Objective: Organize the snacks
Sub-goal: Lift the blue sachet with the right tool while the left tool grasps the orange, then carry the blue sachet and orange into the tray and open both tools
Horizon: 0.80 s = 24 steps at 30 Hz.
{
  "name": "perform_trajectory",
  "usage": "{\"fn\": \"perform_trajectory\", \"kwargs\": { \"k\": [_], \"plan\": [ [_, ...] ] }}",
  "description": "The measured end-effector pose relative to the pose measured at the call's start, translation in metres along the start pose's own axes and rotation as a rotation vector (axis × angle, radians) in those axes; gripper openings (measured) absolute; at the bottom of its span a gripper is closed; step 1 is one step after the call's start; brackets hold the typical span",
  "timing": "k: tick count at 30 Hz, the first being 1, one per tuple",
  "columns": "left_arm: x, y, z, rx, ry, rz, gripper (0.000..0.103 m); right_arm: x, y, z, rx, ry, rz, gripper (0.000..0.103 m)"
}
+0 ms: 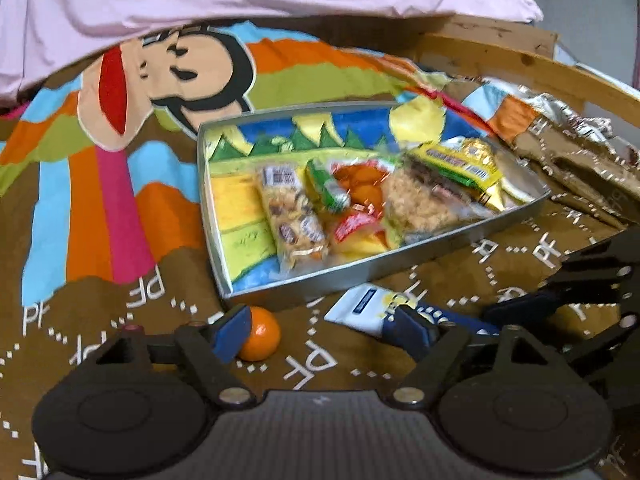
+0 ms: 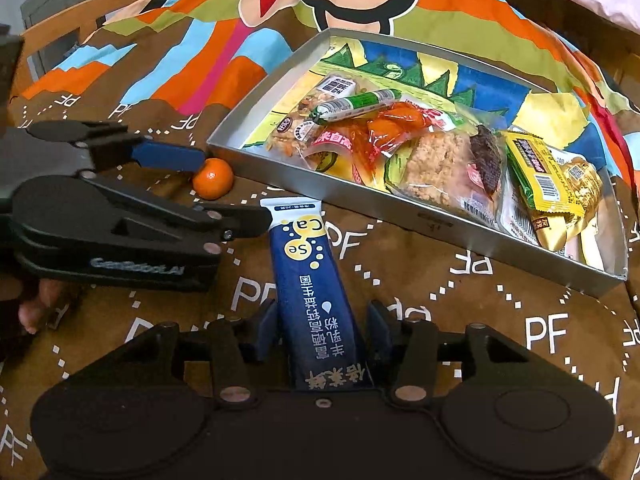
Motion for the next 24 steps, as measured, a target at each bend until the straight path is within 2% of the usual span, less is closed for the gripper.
{"fn": "perform_trajectory", "kwargs": {
  "k": [4, 8, 10, 11, 14, 17, 18, 21, 24],
  "plan": [
    [0.008, -0.003, 0.002, 0.008, 0.034, -0.011, 0.081, 0.001, 0.001, 0.001, -0.005, 0.001, -0.008, 0.051],
    [0.021, -0.004, 0.01, 0.027, 0.058, -0.078, 0.081, 0.002, 0.002, 0.006, -0.026, 0.016, -0.013, 0.05],
    [0.032, -0.01, 0.016, 0.066, 0.083, -0.125, 0.065, 0.003, 0.004, 0.008, -0.036, 0.029, -0.005, 0.047],
    [0.037, -0.013, 0.019, 0.088, 0.091, -0.155, 0.062, 0.003, 0.004, 0.008, -0.041, 0.037, -0.004, 0.046],
    [0.045, -0.016, 0.02, 0.087, 0.098, -0.207, 0.056, 0.005, 0.003, 0.01, -0.045, 0.044, -0.011, 0.045],
    [0.046, -0.016, 0.018, 0.096, 0.116, -0.204, 0.041, 0.006, 0.003, 0.011, -0.037, 0.052, -0.001, 0.041],
    [0.046, -0.016, 0.016, 0.104, 0.125, -0.212, 0.032, 0.006, 0.004, 0.011, -0.034, 0.053, 0.002, 0.038],
    [0.046, -0.013, 0.01, 0.13, 0.146, -0.269, 0.031, 0.008, 0.005, 0.006, -0.027, 0.045, -0.019, 0.036],
    [0.043, -0.011, 0.004, 0.141, 0.154, -0.327, 0.031, 0.016, 0.005, -0.004, -0.056, 0.018, -0.122, 0.035]
  ]
}}
Point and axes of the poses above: each gripper's, at about its wrist camera, not at the fingertips, and z roughly the way its jaws point, x to its left, y to its top, the point moved 10 cm from there along z, roughly the way its jaws point, and after that the axes turned 12 degrees about -x, right-handed, at the moved point
